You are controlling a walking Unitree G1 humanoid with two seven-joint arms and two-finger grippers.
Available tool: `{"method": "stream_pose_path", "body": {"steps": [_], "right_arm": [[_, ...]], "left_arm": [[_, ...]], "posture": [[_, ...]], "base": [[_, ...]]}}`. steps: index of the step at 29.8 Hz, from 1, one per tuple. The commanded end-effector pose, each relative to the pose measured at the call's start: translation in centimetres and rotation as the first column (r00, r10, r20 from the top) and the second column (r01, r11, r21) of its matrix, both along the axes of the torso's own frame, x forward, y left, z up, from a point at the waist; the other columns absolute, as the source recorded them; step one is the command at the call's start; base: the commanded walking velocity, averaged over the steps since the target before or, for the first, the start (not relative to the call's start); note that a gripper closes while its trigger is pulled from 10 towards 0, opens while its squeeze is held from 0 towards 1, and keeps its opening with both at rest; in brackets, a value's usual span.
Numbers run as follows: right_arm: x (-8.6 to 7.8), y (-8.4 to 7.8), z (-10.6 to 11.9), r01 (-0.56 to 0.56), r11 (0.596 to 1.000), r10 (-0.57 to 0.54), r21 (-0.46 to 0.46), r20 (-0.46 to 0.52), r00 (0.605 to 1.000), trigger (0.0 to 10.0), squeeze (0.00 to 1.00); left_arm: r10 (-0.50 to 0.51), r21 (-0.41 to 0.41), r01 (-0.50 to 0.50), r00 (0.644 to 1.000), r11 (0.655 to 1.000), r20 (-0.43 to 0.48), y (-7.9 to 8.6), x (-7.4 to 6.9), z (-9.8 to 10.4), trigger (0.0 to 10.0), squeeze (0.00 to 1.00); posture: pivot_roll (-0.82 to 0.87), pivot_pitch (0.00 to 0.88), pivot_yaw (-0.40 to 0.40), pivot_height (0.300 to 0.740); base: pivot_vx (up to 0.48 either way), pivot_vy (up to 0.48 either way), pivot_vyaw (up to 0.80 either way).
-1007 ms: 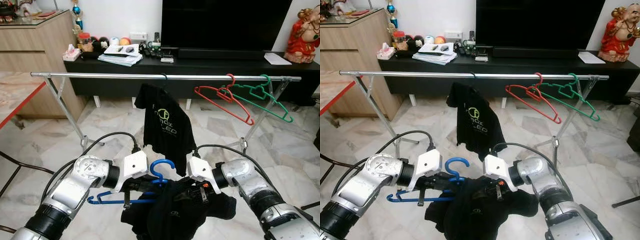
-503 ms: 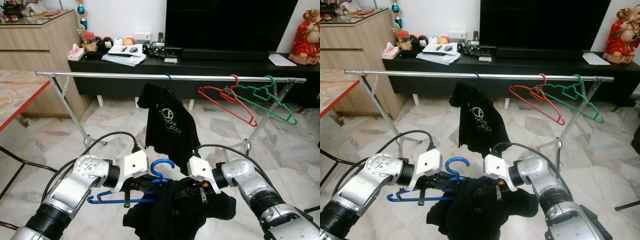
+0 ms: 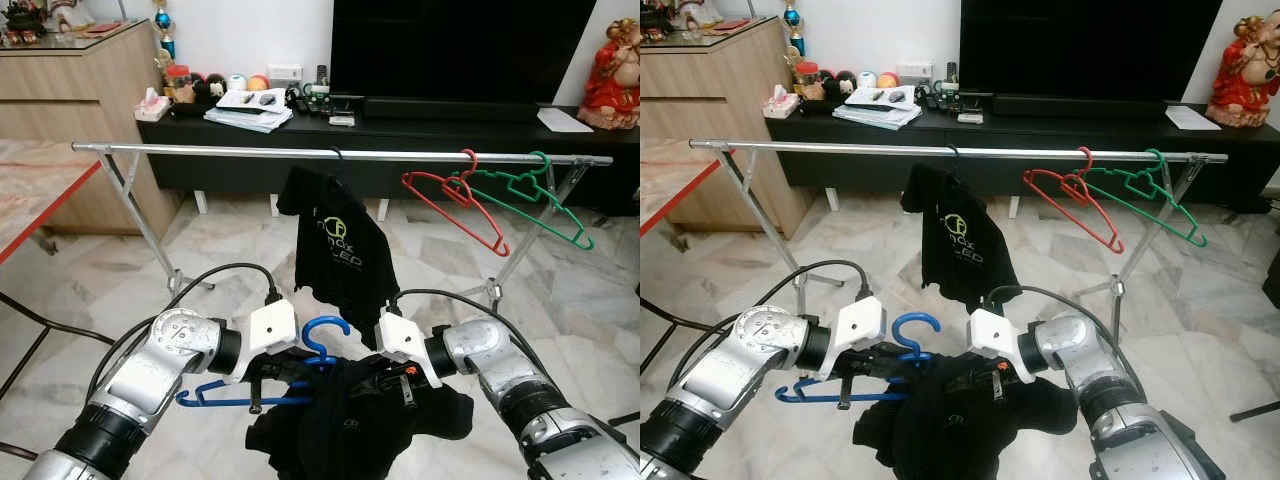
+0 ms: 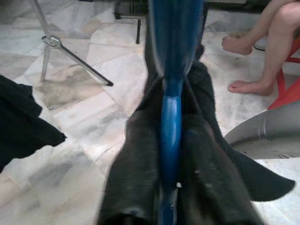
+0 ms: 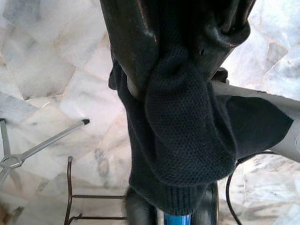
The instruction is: Hang hanger
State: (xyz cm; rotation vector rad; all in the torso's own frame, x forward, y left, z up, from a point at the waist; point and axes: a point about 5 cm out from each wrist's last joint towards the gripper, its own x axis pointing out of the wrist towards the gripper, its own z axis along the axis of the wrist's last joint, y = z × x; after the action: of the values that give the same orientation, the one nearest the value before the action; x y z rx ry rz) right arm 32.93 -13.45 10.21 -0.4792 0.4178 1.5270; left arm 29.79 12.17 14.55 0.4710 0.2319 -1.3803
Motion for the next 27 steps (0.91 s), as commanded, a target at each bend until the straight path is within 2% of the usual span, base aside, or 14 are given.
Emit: {"method": "stream_pose_path", "body": {"steps": [1, 8, 11, 14, 15, 17, 18, 21, 23, 26, 27], "right_arm": [[-0.3, -0.4, -0.5, -0.017, 0.999, 0.016, -0.043, -0.017, 1.0, 0.0, 0.0], [-0.4, -1.0, -0.7, -0.012, 0.997, 0.01, -0.075, -0.017, 1.0, 0.0, 0.0], [-0.6, -1.5, -1.2, -0.017, 0.991, 0.016, -0.133, -0.013, 1.0, 0.0, 0.0], [-0.6, -1.8, -1.3, -0.01, 0.989, 0.009, -0.15, -0.008, 1.0, 0.0, 0.0], [-0.5, -2.2, -1.3, 0.016, 0.987, -0.016, -0.161, 0.005, 1.0, 0.0, 0.0], [-0.4, -2.5, -1.3, 0.039, 0.985, -0.037, -0.167, 0.015, 0.999, 0.0, 0.0], [-0.4, -2.5, -1.3, 0.039, 0.985, -0.037, -0.167, 0.015, 0.999, 0.0, 0.0], [-0.3, -3.2, -1.3, 0.077, 0.98, -0.073, -0.181, 0.026, 0.997, 0.0, 0.0], [-0.3, -3.3, -1.3, 0.085, 0.98, -0.081, -0.18, 0.028, 0.996, 0.0, 0.0], [0.2, -3.9, -0.7, 0.146, 0.976, -0.136, -0.16, 0.073, 0.988, 0.0, 0.0], [0.5, -4.0, -0.3, 0.167, 0.975, -0.155, -0.149, 0.092, 0.984, 0.0, 0.0]], "left_arm": [[0.041, -0.002, -0.041, 0.996, 0.999, 0.076, 0.7, 0.9, 1.6, 10.0, 1.0], [0.045, 0.032, -0.047, 0.998, 0.998, 0.049, 1.6, 0.5, 1.1, 10.0, 1.0], [0.042, 0.058, -0.042, 0.999, 0.997, 0.01, 2.6, -0.1, 0.9, 10.0, 1.0], [0.052, 0.075, -0.052, 0.999, 0.996, 0.006, 3.1, -0.3, 0.7, 10.0, 1.0], [0.116, 0.078, -0.118, 0.993, 0.99, 0.025, 4.1, -0.1, 0.6, 10.0, 1.0], [0.177, 0.064, -0.18, 0.983, 0.982, 0.039, 4.8, 0.1, 0.5, 10.0, 1.0], [0.177, 0.064, -0.18, 0.983, 0.982, 0.039, 4.8, 0.1, 0.5, 10.0, 1.0], [0.271, 0.038, -0.271, 0.962, 0.962, 0.028, 6.0, -0.3, -0.2, 10.0, 1.0], [0.282, 0.043, -0.282, 0.959, 0.958, 0.021, 6.3, -0.6, -0.5, 10.0, 1.0], [0.393, 0.007, -0.393, 0.919, 0.919, 0.017, 7.4, -1.0, -1.5, 10.0, 1.0], [0.476, -0.027, -0.475, 0.879, 0.879, 0.028, 8.0, -0.6, -2.1, 10.0, 1.0]], "posture": [[0.07, 0.0, -0.033, 0.74], [0.07, 0.0, -0.037, 0.74], [0.07, 0.0, -0.037, 0.74], [0.07, 0.0, -0.04, 0.74], [0.07, 0.0, -0.04, 0.74], [0.07, 0.0, -0.039, 0.74], [0.07, 0.0, -0.039, 0.74], [0.07, 0.0, -0.041, 0.74], [0.07, 0.0, -0.042, 0.74], [0.08, 0.0, -0.041, 0.74], [0.08, 0.0, -0.041, 0.74]], "base": [[0.0, 0.0, 0.0], [0.0, 0.0, 0.0], [0.0, 0.0, 0.0], [0.0, 0.0, 0.0], [0.0, 0.0, 0.0], [0.0, 0.0, 0.0], [0.0, 0.0, 0.0], [0.0, 0.0, 0.0], [0.0, 0.0, 0.0], [0.0, 0.0, 0.0], [0.0, 0.0, 0.0]]}}
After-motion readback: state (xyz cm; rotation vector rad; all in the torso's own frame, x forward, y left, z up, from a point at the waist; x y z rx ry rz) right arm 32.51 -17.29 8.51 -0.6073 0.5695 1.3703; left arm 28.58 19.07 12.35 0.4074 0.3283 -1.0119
